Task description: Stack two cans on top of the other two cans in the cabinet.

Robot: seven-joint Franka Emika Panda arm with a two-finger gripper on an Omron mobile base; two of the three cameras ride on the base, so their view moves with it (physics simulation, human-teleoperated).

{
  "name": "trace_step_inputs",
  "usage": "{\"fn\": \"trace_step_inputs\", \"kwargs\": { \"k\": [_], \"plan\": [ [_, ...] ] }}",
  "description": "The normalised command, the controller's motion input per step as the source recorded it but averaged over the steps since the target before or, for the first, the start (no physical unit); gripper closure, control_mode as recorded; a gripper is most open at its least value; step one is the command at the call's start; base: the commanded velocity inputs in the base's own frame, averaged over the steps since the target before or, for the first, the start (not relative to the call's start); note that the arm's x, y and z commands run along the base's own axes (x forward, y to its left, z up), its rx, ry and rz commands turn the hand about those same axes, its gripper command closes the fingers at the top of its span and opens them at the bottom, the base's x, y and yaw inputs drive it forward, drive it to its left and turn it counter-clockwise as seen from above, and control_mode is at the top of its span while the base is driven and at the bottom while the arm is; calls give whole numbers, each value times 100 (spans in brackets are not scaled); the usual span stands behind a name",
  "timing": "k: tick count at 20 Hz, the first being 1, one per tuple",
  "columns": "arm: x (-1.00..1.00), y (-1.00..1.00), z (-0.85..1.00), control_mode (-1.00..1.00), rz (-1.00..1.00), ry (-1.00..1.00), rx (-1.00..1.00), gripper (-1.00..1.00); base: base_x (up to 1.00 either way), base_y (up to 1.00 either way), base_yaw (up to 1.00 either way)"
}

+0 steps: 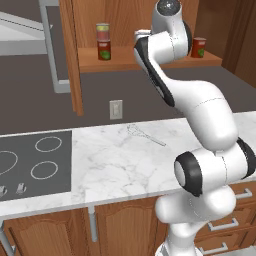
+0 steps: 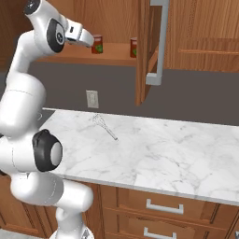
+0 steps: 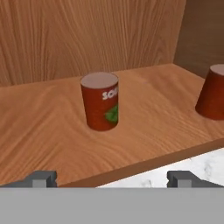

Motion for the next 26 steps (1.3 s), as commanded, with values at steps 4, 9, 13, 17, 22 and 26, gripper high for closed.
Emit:
{"fn": "trace_step_inputs", "kwargs": {
  "k": [4,9,13,17,22,26],
  "plan": [
    [8,-27,-22,-100,0,0,5,-100,0,0,0],
    [26,-14,-21,-100,0,-2,3,-100,0,0,0],
    [39,0,-2,-100,2,-4,0,-100,0,0,0],
    [40,0,-3,-100,4,-2,0,-100,0,0,0],
    [37,0,-2,-100,2,1,0,-100,0,0,0],
    [42,0,-3,-100,2,1,0,-100,0,0,0]
  ]
}}
